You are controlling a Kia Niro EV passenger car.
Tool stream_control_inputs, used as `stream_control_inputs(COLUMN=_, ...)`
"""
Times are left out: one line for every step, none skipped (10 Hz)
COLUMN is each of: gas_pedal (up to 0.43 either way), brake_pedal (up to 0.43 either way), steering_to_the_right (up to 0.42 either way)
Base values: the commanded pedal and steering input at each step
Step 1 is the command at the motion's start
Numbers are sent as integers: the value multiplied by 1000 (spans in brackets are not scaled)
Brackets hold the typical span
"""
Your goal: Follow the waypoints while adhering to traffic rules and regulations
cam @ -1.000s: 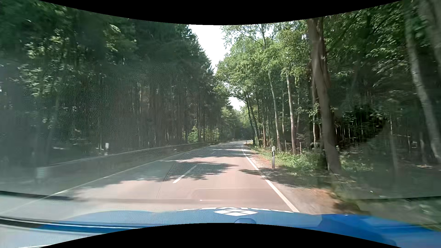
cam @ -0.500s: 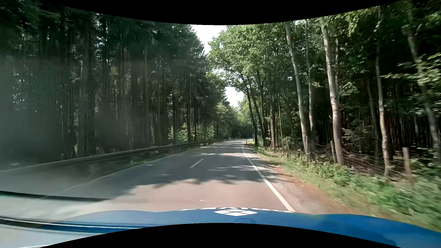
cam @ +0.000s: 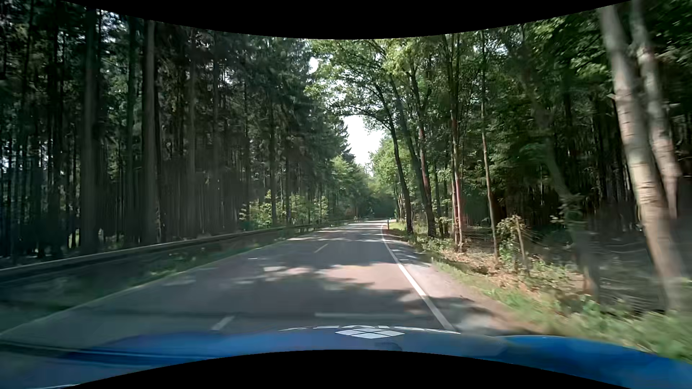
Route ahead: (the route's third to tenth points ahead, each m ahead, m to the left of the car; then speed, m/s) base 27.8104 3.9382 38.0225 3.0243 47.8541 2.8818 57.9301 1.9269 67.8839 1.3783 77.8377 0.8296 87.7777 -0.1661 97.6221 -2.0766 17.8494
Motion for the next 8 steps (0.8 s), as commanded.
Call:
stream_control_inputs(gas_pedal=177, brake_pedal=0, steering_to_the_right=7)
stream_control_inputs(gas_pedal=177, brake_pedal=0, steering_to_the_right=7)
stream_control_inputs(gas_pedal=177, brake_pedal=0, steering_to_the_right=7)
stream_control_inputs(gas_pedal=177, brake_pedal=0, steering_to_the_right=6)
stream_control_inputs(gas_pedal=177, brake_pedal=0, steering_to_the_right=5)
stream_control_inputs(gas_pedal=177, brake_pedal=0, steering_to_the_right=5)
stream_control_inputs(gas_pedal=177, brake_pedal=0, steering_to_the_right=5)
stream_control_inputs(gas_pedal=177, brake_pedal=0, steering_to_the_right=6)
